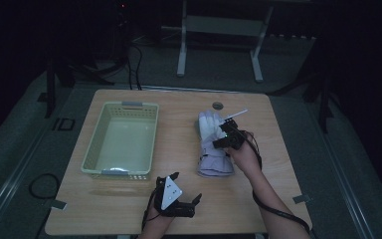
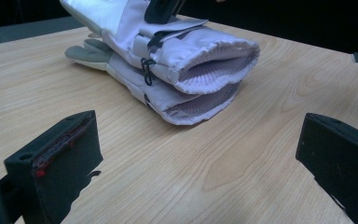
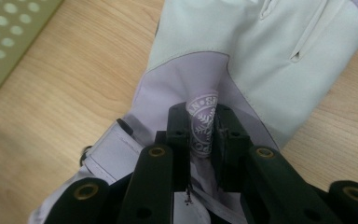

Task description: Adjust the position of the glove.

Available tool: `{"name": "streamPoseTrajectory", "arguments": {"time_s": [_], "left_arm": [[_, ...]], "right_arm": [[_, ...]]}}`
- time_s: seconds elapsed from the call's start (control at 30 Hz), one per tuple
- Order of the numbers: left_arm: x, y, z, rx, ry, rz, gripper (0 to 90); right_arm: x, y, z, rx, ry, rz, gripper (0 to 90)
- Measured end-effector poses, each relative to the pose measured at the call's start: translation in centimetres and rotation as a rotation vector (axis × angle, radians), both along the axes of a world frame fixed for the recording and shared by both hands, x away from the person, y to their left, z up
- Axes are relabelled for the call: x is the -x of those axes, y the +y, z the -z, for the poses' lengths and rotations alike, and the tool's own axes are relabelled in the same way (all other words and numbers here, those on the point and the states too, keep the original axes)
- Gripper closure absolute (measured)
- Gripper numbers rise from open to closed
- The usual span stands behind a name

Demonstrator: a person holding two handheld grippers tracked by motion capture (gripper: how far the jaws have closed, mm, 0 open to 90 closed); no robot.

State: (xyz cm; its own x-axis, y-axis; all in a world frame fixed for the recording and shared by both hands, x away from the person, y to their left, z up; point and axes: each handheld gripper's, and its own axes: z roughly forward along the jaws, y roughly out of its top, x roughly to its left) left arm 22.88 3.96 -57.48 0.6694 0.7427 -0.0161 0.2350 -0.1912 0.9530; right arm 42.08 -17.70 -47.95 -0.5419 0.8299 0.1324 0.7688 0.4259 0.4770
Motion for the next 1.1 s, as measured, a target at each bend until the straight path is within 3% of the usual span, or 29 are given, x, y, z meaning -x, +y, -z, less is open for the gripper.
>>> {"name": "streamPoseTrajectory", "arguments": {"time_s": [0.2,0.3,0.53,0.63,0.73,0.87,1.07,1.1], "left_arm": [[0.0,0.0,0.0,0.002,0.001,0.0,0.1],[0.0,0.0,0.0,0.004,0.001,0.0,0.1],[-0.1,0.1,0.0,0.013,0.014,-0.004,0.1],[-0.1,0.1,0.0,0.012,0.014,-0.006,0.1],[-0.2,0.1,0.0,0.011,0.016,-0.006,0.1],[-0.2,0.1,0.0,0.015,0.015,-0.004,0.1],[-0.1,0.2,0.0,0.021,0.016,0.001,0.1],[-0.1,0.2,0.0,0.022,0.016,0.003,0.1]], "right_arm": [[-0.2,0.2,0.7,-0.004,0.004,0.002,74.4],[0.0,-0.2,0.3,-0.031,-0.013,-0.018,64.0],[0.9,-1.4,-1.2,-0.104,-0.064,-0.075,26.4],[1.4,-2.3,-1.6,-0.146,-0.074,-0.096,19.2],[1.8,-3.3,-1.4,-0.196,-0.079,-0.097,18.3],[2.1,-4.3,-1.2,-0.227,-0.097,-0.104,19.6],[2.5,-4.9,-1.4,-0.211,-0.178,-0.146,18.6],[2.6,-5.1,-1.4,-0.202,-0.21,-0.151,17.3]]}}
